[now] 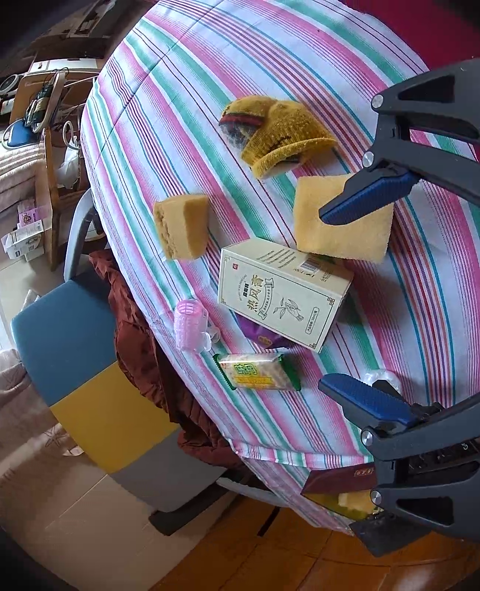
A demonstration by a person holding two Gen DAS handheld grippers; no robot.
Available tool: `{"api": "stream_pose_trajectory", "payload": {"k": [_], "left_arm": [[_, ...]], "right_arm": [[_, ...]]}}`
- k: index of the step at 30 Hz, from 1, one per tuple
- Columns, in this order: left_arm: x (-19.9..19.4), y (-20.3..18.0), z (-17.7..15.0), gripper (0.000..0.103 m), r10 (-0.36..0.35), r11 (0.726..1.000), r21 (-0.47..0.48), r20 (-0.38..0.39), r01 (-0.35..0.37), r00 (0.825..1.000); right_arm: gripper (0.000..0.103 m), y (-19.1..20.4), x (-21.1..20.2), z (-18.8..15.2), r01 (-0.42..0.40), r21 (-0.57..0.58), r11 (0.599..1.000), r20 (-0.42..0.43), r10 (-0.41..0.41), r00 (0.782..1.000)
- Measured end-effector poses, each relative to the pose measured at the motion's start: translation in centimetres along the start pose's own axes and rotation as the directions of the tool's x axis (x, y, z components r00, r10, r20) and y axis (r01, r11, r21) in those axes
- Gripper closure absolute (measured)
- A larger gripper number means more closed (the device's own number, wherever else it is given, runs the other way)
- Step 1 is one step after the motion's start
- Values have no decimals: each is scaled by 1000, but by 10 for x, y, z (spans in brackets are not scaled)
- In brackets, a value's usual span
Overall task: Organize objects
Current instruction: 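Grasp the clear plastic bag with the left tool while the right tool grasps the white box, then carry the clear bag and white box over the gold tray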
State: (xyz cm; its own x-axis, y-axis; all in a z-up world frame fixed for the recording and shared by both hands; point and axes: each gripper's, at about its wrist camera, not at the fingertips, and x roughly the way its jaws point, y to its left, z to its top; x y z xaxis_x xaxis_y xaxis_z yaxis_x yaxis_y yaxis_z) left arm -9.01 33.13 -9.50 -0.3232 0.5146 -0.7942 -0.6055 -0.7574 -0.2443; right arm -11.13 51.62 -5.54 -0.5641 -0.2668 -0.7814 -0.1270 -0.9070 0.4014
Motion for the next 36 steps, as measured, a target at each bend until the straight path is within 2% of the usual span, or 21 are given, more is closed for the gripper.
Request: {"api": "stream_pose_trajectory", "payload": {"k": [12,18,21,23,24,26,28,36], "left_arm": [[4,-5,-6,60,12,998,65,67,-16,998],[5,-2,-7,60,-7,999,54,78,3,997],[5,-2,-8,60,-14,999,50,81,10,997],[5,-2,-8,60,-18,999,48,82,14,996],[5,-2,-8,60,-20,999,48,83,16,996],[5,-1,-8,60,-24,999,46,85,21,996],[5,0,-8,60,-29,999,43,87,26,996],[4,-1,-9,60,-24,999,49,93,19,995]], "right_arm": [[23,8,11,-4,88,-61,994,-40,-90,995],[23,19,16,16,107,-77,991,-55,-112,992],[23,31,36,31,158,-135,978,-97,-172,980],[24,35,57,35,212,-186,959,-145,-240,960],[26,35,66,36,229,-202,952,-161,-263,951],[40,32,81,35,209,-218,953,-179,-249,952],[52,25,87,32,222,-205,953,-185,-261,947],[52,15,62,41,208,-143,968,-100,-223,970]]}}
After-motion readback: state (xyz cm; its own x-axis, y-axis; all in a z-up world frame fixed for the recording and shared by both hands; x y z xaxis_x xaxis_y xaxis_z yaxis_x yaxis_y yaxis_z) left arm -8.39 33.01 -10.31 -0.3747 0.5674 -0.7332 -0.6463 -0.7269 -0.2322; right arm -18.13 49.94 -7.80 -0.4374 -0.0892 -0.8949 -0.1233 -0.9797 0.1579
